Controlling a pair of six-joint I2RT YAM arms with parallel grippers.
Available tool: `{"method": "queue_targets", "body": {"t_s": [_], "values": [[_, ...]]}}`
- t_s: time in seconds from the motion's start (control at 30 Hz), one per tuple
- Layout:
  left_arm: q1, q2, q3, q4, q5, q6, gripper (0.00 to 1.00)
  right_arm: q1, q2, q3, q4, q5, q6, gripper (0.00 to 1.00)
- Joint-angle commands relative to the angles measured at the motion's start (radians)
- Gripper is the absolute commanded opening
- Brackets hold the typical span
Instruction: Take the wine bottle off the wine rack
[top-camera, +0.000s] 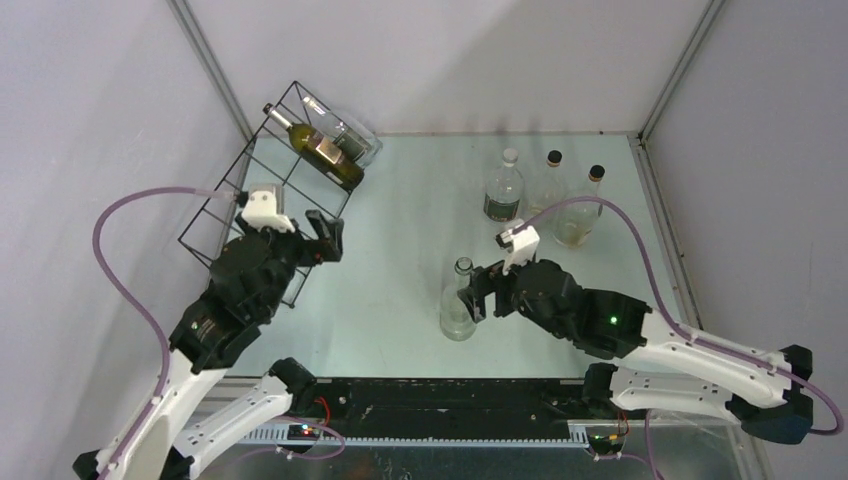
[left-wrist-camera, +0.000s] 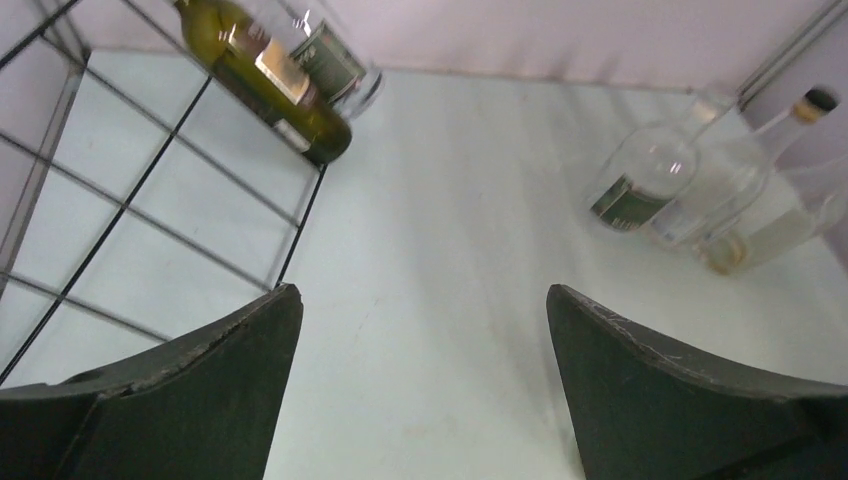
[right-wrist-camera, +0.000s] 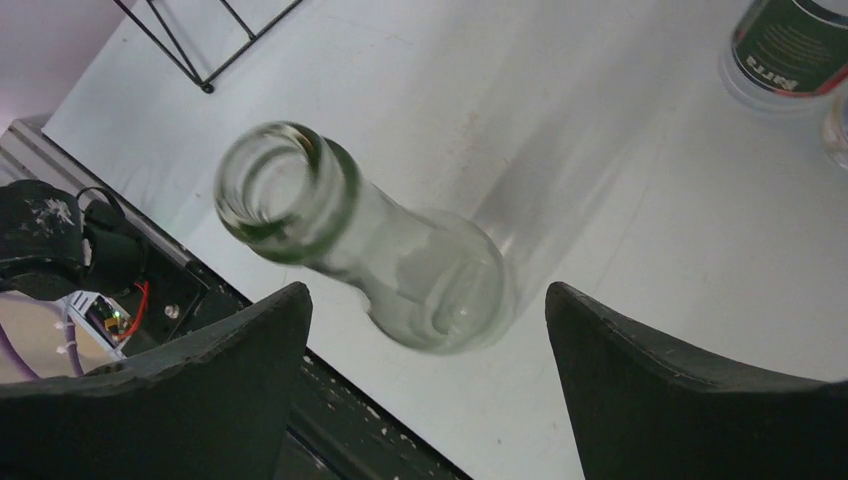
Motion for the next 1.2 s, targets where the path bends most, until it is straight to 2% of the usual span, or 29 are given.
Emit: {"method": "queue_targets", "body": {"t_s": [0.0, 0.17, 0.6, 0.87, 1.17], "values": [[0.011, -0.078, -0.056, -0.160, -0.001, 0.005, 1.00, 0.015, 0.044, 0.045, 0.179, 0.008, -0.042, 0.89], [0.011, -0.173, -0.095, -0.244, -0.059, 0.028, 1.00, 0.018, 0.098, 0.045, 0.230, 0.032, -0.034, 0.85], [0.011, -0.338, -0.244, -0.218, -0.053, 0.025, 1.00, 0.020, 0.165, 0.045, 0.263, 0.089, -0.024, 0.77], [0.011, -0.335, -0.260, -0.211, -0.046, 0.038, 1.00, 0.021, 0.219, 0.045, 0.281, 0.113, -0.020, 0.71], [0.011, -0.331, -0.265, -0.209, -0.045, 0.043, 0.99, 0.022, 0.231, 0.045, 0.264, 0.185, -0.017, 0.57]]}}
